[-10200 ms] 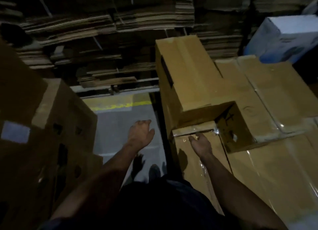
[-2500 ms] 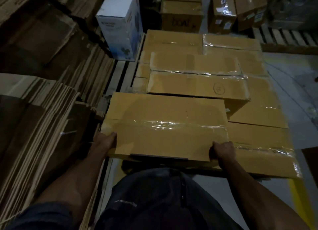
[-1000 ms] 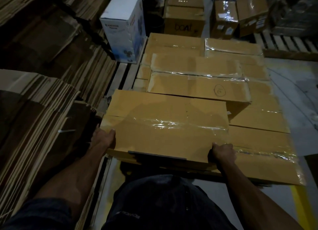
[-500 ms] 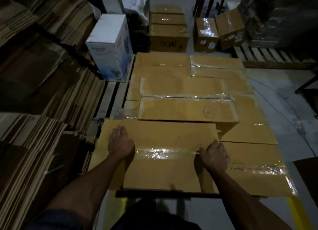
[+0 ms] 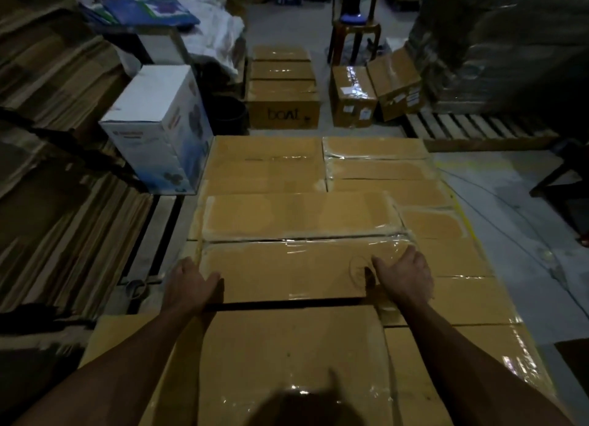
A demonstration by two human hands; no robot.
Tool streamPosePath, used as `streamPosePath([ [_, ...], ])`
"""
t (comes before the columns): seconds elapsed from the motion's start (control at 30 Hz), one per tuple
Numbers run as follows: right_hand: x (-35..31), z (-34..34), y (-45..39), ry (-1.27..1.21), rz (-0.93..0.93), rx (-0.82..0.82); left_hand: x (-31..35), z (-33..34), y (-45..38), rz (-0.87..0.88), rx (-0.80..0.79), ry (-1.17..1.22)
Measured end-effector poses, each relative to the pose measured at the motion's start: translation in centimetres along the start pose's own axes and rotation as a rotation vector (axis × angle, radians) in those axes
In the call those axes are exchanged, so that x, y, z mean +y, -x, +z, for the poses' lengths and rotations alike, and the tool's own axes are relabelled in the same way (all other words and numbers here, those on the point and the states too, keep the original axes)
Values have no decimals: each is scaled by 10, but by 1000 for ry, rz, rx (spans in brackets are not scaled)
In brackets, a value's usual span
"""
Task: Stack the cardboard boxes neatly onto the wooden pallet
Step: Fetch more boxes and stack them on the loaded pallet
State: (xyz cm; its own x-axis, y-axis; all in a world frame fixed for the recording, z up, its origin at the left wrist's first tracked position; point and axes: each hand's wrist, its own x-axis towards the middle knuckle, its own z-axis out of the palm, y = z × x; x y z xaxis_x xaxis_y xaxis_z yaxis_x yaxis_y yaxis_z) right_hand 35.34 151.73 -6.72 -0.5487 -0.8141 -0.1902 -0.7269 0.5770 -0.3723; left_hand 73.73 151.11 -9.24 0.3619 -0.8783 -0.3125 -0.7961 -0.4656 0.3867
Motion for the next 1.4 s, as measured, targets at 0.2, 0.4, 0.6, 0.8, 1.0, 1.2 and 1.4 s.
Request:
streamPosePath([
  [0.2,20,19,-66,-50,70,-16,-7,40,-41,-169,-64,153],
  [0.4,19,36,-80,-41,172,-36,-8,51,-54,-279,-34,309],
  [0.6,10,37,-79,-51,195,4,-4,50,-53,-312,9,366],
  [0.8,-7,29,-70,-99,168,8,-4,22,-57,-319,26,367],
  [1.0,-41,33,-44,-135,126,-29,-31,-16,-60,-324,53,378],
  [1.2,-72,55,-19,-188,165,-36,-66,-48,-76,-343,65,406],
  [1.4,-73,70,3,-211,213,-2,-84,-52,-81,-296,54,375],
])
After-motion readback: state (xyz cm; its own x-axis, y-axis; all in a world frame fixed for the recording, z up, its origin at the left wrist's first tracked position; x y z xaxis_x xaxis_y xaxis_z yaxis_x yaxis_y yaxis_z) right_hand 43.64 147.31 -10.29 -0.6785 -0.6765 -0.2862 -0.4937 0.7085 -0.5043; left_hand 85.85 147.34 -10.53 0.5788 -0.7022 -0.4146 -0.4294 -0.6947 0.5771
